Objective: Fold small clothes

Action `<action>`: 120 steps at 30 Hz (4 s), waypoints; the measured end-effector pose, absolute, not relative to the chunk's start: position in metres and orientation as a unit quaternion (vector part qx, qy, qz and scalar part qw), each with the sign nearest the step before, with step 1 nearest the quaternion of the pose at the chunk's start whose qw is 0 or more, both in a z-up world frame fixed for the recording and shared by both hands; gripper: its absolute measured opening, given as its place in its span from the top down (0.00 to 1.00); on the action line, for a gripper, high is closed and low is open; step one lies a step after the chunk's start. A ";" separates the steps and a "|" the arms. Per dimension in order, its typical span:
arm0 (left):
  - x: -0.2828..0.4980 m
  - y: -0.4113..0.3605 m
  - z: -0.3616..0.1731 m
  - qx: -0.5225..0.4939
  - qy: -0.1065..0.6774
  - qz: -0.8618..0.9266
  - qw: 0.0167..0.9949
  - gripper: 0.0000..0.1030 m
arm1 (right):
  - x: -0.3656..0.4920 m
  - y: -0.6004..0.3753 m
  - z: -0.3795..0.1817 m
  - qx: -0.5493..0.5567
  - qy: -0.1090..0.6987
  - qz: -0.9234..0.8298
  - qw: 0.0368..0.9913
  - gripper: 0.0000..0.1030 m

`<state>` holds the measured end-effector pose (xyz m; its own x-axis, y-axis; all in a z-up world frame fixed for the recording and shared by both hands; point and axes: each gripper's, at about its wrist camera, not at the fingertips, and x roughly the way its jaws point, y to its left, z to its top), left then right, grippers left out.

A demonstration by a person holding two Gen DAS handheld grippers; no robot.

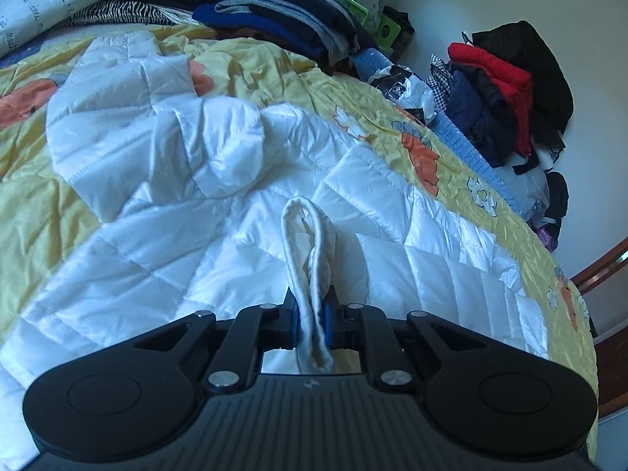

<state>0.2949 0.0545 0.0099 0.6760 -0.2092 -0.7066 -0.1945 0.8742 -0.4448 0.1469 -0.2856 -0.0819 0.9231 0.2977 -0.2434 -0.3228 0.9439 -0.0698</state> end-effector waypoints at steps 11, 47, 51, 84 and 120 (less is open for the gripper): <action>0.303 0.066 -0.001 -0.250 0.427 0.035 0.868 0.38 | 0.148 -0.285 -0.085 -0.052 0.129 0.164 0.977 0.12; 0.294 -0.031 -0.054 -0.024 0.309 -0.033 0.950 0.22 | 0.238 -0.293 -0.054 0.011 0.203 0.157 0.966 0.08; 0.295 -0.030 -0.055 -0.030 0.311 -0.038 0.949 0.20 | 0.292 -0.303 -0.068 0.037 0.286 0.104 0.952 0.09; 0.393 0.356 -0.066 -0.491 0.291 0.106 0.814 0.00 | 0.299 -0.309 -0.102 0.027 0.300 0.088 0.949 0.02; 0.249 -0.070 -0.005 0.148 0.227 -0.229 0.935 0.92 | 0.299 -0.312 -0.102 0.041 0.297 0.091 0.950 0.03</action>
<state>0.2495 -0.0696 -0.0054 0.7920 -0.3622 -0.4915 0.4960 0.8511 0.1722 0.2990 -0.3121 -0.1021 0.8067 0.1963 -0.5575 -0.1478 0.9803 0.1313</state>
